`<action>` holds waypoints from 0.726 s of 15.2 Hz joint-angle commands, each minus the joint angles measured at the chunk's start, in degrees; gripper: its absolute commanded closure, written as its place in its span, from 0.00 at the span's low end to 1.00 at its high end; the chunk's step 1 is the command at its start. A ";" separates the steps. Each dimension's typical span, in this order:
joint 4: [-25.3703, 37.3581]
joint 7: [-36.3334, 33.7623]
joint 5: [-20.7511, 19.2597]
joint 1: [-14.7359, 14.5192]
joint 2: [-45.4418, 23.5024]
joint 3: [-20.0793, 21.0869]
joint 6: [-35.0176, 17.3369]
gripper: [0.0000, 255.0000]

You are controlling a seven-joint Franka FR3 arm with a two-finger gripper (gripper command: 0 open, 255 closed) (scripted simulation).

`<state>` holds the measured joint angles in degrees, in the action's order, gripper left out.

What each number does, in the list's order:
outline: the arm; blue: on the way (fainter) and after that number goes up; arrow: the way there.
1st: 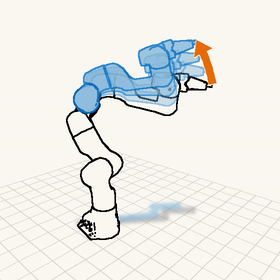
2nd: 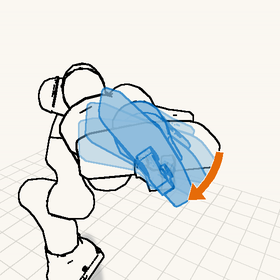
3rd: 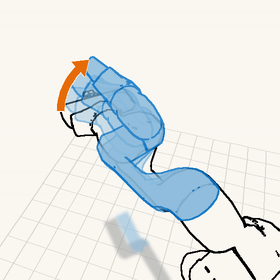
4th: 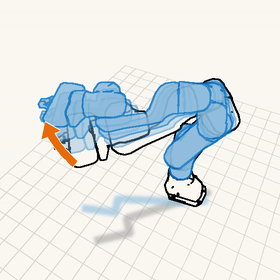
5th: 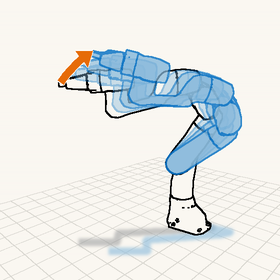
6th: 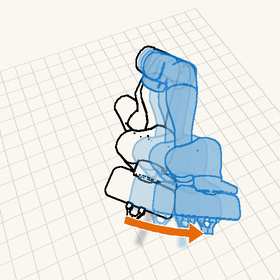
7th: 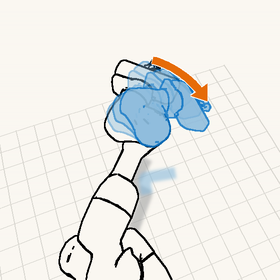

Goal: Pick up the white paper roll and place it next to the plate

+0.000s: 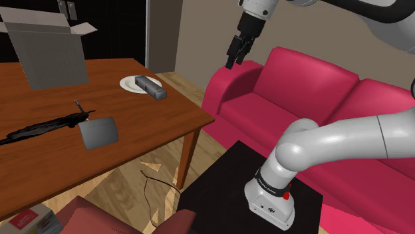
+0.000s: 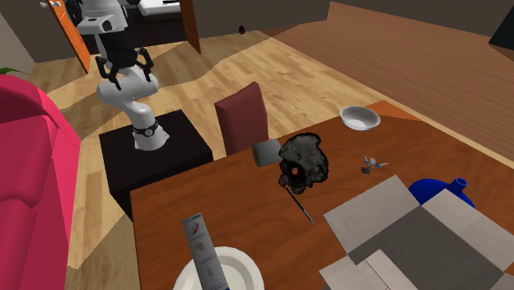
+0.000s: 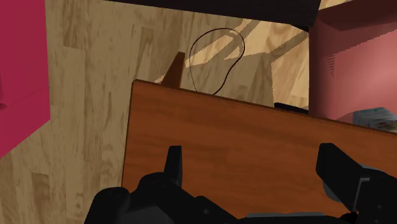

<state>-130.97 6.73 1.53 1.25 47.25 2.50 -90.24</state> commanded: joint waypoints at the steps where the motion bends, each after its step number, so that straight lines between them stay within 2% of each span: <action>1: 0.00 0.00 0.00 0.00 0.00 0.00 0.00 0.00; 7: -8.99 0.92 9.10 -1.86 -3.18 -4.08 -12.61 0.00; 11: -13.57 3.11 16.32 -4.19 -7.17 -6.53 -21.33 0.00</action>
<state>-144.28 9.42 15.73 -2.19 41.83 -3.52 -109.32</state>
